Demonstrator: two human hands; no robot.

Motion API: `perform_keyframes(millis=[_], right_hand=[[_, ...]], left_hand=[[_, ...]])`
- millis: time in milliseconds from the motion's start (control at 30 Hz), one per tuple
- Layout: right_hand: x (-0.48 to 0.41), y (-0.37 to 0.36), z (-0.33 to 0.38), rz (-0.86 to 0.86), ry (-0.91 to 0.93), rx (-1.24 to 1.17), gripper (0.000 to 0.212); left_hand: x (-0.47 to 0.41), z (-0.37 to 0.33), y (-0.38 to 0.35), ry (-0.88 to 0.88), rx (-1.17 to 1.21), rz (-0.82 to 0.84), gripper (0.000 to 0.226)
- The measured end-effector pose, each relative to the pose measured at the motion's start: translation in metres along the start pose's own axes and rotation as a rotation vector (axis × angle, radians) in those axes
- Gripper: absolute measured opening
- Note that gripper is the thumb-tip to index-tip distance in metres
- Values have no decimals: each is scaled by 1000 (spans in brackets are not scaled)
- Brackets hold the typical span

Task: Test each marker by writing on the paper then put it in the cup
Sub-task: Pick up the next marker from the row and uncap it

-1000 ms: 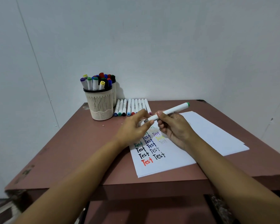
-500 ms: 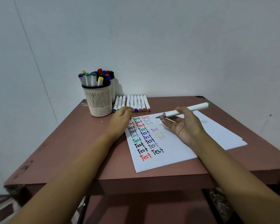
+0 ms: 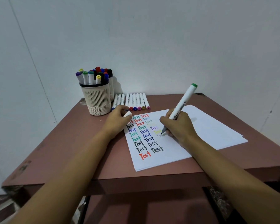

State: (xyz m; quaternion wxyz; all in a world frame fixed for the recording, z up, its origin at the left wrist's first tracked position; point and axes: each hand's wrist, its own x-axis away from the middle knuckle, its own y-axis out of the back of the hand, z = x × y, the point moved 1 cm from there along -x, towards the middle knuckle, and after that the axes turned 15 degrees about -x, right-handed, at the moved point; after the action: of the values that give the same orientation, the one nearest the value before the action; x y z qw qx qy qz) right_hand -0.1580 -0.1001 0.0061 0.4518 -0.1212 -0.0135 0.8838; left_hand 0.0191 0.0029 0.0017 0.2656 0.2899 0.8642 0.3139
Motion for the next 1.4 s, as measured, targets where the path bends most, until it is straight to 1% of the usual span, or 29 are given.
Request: perform_keyframes(millis=[133, 300, 467, 600, 767, 967, 1067, 1200, 1267, 1400], right_hand=[[2, -2, -1, 10, 17, 101, 33], [5, -3, 1, 41, 19, 98, 33], [6, -2, 1, 65, 21, 120, 32], [4, -3, 0, 34, 52, 146, 35], [3, -1, -1, 44, 25, 64, 36], [6, -5, 2, 94, 25, 142, 39], [5, -4, 4, 82, -3, 77, 35], [2, 1, 5, -18, -29, -139, 29], [1, 2, 3, -35, -28, -96, 31], [4, -3, 0, -23, 37, 124, 33]], left_hand=[[2, -3, 1, -5, 2, -7, 26], [4, -5, 2, -16, 6, -18, 21], [3, -5, 2, -25, -11, -7, 21], [3, -5, 1, -36, -2, 8, 13], [3, -4, 1, -41, -7, 17, 16], [3, -4, 2, -47, -16, 22, 16], [3, -3, 2, -47, -26, 19, 17], [2, -4, 2, -49, -31, 22, 17], [2, -4, 2, -50, -38, 23, 18], [2, -3, 2, -52, -42, 26, 18]])
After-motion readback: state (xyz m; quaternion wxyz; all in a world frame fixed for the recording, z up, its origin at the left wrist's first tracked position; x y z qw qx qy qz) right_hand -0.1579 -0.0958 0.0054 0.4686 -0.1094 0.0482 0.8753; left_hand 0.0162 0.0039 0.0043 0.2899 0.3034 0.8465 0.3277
